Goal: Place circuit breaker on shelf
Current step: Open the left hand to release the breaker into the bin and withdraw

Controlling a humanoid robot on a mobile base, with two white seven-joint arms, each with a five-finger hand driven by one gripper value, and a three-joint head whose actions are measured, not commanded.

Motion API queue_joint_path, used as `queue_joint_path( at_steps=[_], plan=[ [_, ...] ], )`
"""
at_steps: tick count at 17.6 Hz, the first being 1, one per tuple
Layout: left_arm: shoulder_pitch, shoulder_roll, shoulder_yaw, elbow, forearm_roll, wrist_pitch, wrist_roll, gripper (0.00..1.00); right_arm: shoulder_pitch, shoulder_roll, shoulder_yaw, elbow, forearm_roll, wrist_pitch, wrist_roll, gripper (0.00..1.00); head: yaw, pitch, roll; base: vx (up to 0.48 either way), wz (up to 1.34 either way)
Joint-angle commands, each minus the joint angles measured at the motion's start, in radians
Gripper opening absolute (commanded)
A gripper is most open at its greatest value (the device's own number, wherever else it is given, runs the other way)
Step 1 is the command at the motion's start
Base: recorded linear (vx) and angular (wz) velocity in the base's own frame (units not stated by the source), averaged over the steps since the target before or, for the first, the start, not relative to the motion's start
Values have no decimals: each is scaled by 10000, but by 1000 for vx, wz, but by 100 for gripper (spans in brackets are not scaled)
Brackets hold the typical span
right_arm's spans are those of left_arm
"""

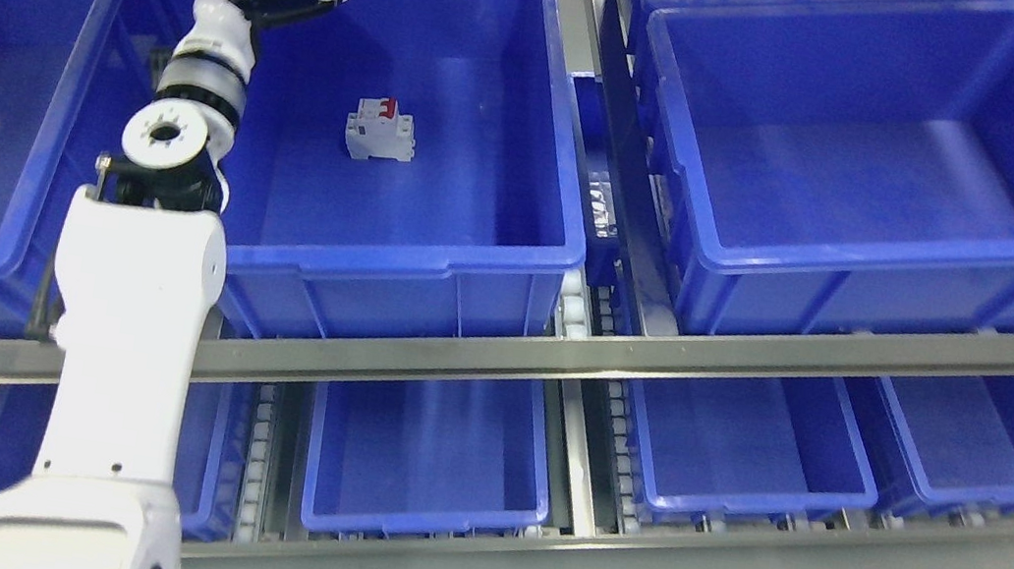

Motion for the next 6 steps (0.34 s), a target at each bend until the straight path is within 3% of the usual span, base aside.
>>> queue_joint_path(
  at_steps=[1,6],
  plan=[
    [1875,174,1093,-4821,195,-277,-9,99,1,-175,200,0,2,-362,6,100,0,0,0,-291,-80],
    [1921,174,1078,-4836,195,-447,-10,100,1,-175,200,0,2,-347,-9,100,0,0,0,-296,-44]
  ],
)
